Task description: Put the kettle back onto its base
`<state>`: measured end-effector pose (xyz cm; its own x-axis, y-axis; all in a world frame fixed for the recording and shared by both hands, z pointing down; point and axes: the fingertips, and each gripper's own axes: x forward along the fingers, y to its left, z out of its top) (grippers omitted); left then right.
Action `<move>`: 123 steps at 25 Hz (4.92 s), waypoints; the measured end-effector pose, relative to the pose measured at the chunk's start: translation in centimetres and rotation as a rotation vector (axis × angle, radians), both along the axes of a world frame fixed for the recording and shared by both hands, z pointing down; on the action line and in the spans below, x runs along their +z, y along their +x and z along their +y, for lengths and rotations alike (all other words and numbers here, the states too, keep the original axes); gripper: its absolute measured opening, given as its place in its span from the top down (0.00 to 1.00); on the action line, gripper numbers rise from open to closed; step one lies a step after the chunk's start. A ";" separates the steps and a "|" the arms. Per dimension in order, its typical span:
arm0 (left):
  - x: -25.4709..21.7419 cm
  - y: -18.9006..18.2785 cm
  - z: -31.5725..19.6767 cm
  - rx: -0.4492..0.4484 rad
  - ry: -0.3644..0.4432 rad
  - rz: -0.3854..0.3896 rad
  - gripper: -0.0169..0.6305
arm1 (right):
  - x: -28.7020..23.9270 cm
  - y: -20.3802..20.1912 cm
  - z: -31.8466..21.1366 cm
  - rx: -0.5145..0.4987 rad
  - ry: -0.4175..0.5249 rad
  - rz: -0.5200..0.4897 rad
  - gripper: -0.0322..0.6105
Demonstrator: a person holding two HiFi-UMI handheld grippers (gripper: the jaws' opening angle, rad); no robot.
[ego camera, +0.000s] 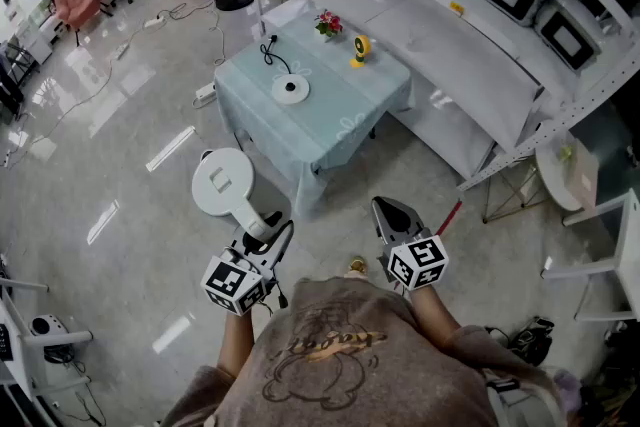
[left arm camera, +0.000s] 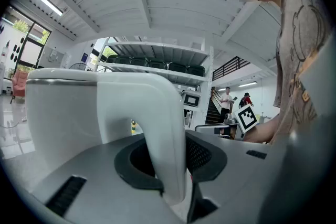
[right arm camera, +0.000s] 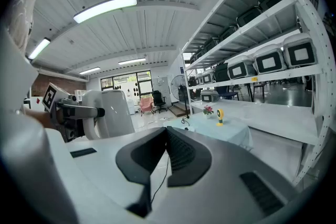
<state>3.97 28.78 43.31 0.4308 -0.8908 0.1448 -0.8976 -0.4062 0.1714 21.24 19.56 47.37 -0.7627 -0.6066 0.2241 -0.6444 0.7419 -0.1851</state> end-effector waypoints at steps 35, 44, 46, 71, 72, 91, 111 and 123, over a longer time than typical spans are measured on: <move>0.8 -9.7 -15.7 0.087 -0.004 -0.027 0.79 | 0.9 -10.7 -14.7 0.039 -0.003 -0.033 0.95; -0.5 -12.1 -26.8 0.118 0.012 -0.033 0.79 | -0.5 -12.7 -25.7 0.049 0.002 -0.038 0.95; -0.7 -12.3 -29.0 0.120 0.014 -0.024 0.79 | -0.7 -12.8 -27.7 0.050 0.005 -0.036 0.95; 4.3 -15.0 -43.7 0.332 0.014 -0.043 0.79 | 1.0 -15.3 -35.4 0.223 -0.040 0.030 0.95; 4.9 -14.9 -44.2 0.342 0.021 -0.042 0.79 | 1.3 -15.2 -35.4 0.233 -0.047 0.037 0.95; 15.1 -14.5 -50.1 0.387 -0.066 -0.046 0.79 | 3.8 -14.2 -36.8 0.345 -0.114 0.109 0.95; 16.4 -13.0 -49.2 0.469 -0.057 -0.098 0.78 | 4.3 -14.0 -36.8 0.369 -0.126 0.128 0.95; 17.1 -12.3 -47.8 0.485 -0.044 -0.161 0.78 | 4.8 -14.0 -36.1 0.351 -0.127 0.135 0.95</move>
